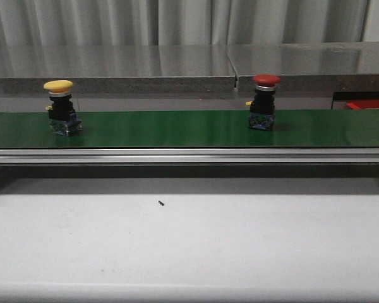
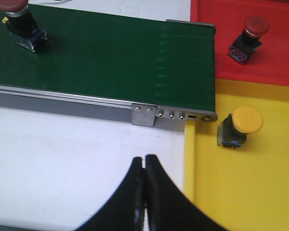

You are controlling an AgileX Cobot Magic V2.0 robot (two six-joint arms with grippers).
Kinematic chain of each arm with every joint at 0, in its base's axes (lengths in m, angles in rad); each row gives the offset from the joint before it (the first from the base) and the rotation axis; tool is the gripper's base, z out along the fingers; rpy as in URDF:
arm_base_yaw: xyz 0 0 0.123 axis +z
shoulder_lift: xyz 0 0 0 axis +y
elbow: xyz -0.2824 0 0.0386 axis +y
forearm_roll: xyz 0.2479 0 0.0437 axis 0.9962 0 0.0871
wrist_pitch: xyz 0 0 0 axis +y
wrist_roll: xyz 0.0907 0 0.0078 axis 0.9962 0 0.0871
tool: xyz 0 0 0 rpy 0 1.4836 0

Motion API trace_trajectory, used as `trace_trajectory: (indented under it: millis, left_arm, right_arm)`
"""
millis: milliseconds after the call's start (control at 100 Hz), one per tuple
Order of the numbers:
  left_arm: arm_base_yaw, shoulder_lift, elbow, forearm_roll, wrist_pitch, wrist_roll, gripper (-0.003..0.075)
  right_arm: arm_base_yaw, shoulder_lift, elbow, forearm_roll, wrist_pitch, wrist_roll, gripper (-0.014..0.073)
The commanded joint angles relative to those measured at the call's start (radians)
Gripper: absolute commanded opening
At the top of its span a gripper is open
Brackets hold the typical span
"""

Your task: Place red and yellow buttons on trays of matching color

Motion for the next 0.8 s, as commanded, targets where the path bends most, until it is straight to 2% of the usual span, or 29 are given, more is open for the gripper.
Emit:
trace_trajectory:
  millis: [0,80,130,200,280,420,580,790]
  left_arm:
    - [-0.008,0.0,-0.024,-0.023,-0.065,0.003,-0.0019]
    - [-0.008,0.001,-0.024,-0.023,-0.067,0.003,-0.0019]
    - [-0.008,0.001,-0.024,-0.023,-0.067,0.003,-0.0019]
    - [-0.008,0.001,-0.024,-0.023,-0.067,0.003,-0.0019]
    - [-0.008,0.001,-0.024,-0.023,-0.067,0.003,-0.0019]
    - [-0.008,0.001,-0.024,-0.023,-0.067,0.003,-0.0019]
    - [-0.008,0.001,-0.024,-0.023,-0.067,0.003,-0.0019]
    - [-0.008,0.001,-0.024,-0.023,-0.067,0.003,-0.0019]
  right_arm:
    - [-0.001,-0.004,-0.025,0.012,-0.037,-0.007,0.0108]
    - [-0.001,-0.004,-0.025,0.017,-0.036,-0.007,0.0332]
    - [-0.001,-0.004,-0.025,0.028,-0.037,-0.007,0.051]
    - [-0.001,-0.004,-0.025,0.053,-0.037,-0.007,0.0673]
    - [-0.001,-0.002,-0.027,0.062,-0.037,-0.007,0.0635]
    - [-0.001,0.049,-0.058,0.074,-0.04,-0.007,0.0634]
    - [0.005,0.204,-0.168,0.104,-0.034,-0.038,0.0634]
    - [0.073,0.445,-0.336,0.109,-0.031,-0.055,0.0634]
